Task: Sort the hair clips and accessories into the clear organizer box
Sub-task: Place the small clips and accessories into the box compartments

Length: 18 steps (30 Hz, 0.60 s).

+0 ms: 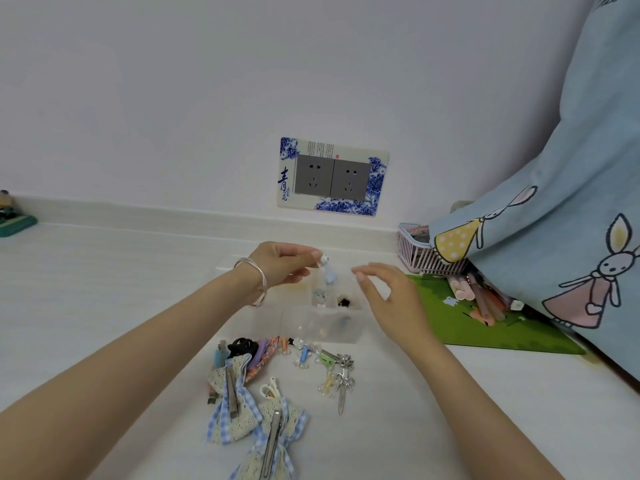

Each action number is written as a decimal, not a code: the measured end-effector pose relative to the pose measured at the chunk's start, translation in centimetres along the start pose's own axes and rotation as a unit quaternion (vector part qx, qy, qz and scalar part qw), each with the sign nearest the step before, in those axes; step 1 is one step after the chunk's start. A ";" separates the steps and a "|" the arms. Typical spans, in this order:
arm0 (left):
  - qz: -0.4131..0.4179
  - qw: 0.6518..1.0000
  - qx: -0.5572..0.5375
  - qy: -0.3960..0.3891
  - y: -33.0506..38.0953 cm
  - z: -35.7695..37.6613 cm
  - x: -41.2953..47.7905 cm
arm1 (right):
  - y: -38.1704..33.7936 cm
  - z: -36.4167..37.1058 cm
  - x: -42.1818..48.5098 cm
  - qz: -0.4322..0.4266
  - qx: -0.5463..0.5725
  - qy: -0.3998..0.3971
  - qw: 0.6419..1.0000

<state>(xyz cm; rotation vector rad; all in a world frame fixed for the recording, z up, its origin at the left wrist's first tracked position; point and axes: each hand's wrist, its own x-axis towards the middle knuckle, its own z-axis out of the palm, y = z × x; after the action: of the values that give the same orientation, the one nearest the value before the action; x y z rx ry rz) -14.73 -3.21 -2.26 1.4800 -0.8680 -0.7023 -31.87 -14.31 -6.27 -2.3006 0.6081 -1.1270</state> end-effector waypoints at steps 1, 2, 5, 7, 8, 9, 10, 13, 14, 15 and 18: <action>0.005 0.999 0.040 0.003 -0.1 -0.1 0.3 | 0.5 -0.2 0.1 -0.008 -0.045 -0.044 0.998; 0.013 0.997 0.080 0.001 -0.3 -0.1 0.5 | 0.8 -0.2 0.0 -0.016 -0.076 -0.085 0.993; 0.045 0.984 0.171 -0.030 -0.8 0.2 1.2 | 0.7 -0.3 -0.1 -0.031 -0.074 -0.122 0.989; 0.066 0.973 0.217 -0.050 -1.1 0.6 1.5 | 0.5 -0.3 -0.1 -0.038 -0.054 -0.120 0.991; 0.072 0.966 0.242 -0.058 -1.2 0.8 1.6 | 0.4 -0.3 0.0 -0.040 -0.049 -0.124 0.990; 0.079 0.960 0.262 -0.064 -1.2 0.9 1.7 | 0.3 -0.3 -0.1 -0.042 -0.048 -0.129 0.990; 0.085 0.954 0.278 -0.070 -1.2 1.0 1.7 | 0.2 -0.4 -0.1 -0.046 -0.055 -0.132 0.989; 0.115 0.936 0.322 -0.086 -1.2 0.9 1.5 | -0.2 -0.5 -0.1 -0.057 -0.100 -0.133 0.984; 0.122 0.929 0.337 -0.093 -1.1 0.9 1.4 | -0.2 -0.5 -0.1 -0.059 -0.113 -0.135 0.983; 0.128 0.923 0.350 -0.101 -1.1 0.8 1.2 | -0.2 -0.5 -0.1 -0.064 -0.123 -0.135 0.981; 0.142 0.904 0.391 -0.096 -1.2 0.5 0.9 | -0.1 -0.4 -0.2 -0.074 -0.118 -0.129 0.982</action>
<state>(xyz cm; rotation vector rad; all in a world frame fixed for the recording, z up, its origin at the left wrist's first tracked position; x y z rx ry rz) -14.53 -4.24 -3.41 1.9365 -1.6074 -0.2762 -32.28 -14.19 -6.17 -2.6795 0.4996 -0.8348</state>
